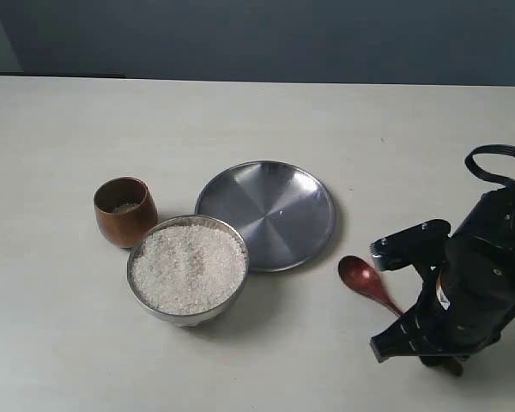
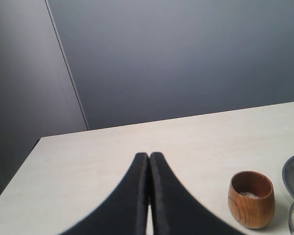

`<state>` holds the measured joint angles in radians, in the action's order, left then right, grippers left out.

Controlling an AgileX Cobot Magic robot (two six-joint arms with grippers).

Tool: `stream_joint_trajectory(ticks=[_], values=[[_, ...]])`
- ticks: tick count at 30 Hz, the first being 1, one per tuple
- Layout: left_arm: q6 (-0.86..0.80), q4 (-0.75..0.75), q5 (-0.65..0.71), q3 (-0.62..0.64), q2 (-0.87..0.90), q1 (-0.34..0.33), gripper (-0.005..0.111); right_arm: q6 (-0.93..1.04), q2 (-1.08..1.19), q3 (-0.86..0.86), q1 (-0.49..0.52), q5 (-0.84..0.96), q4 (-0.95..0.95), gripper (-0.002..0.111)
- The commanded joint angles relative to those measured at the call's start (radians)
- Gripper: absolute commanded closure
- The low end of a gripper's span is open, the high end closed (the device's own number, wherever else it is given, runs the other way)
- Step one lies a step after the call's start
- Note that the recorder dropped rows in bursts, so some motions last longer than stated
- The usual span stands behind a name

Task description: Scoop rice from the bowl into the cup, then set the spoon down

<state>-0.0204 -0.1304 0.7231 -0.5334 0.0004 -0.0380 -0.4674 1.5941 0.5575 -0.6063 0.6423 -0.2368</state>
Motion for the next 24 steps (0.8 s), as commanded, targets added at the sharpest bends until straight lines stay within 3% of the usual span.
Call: stream_joint_trajectory(ticks=[1, 13, 15, 21, 24], values=[[0.002, -0.001, -0.006, -0.004, 0.000, -0.002, 0.106, 0.038, -0.006, -0.004, 0.000, -0.034, -0.005, 0.073], [0.002, -0.001, -0.006, -0.004, 0.000, -0.002, 0.106, 0.105, -0.006, -0.004, 0.004, -0.004, -0.173, 0.074], [0.002, -0.001, -0.006, -0.004, 0.000, -0.002, 0.106, 0.105, 0.005, -0.004, 0.014, -0.001, -0.154, 0.078], [0.002, -0.001, -0.006, -0.004, 0.000, -0.002, 0.106, 0.105, 0.078, -0.004, 0.019, -0.003, -0.121, 0.109], [0.002, -0.001, -0.006, -0.004, 0.000, -0.002, 0.106, 0.105, 0.112, -0.004, 0.019, -0.003, -0.117, 0.109]])
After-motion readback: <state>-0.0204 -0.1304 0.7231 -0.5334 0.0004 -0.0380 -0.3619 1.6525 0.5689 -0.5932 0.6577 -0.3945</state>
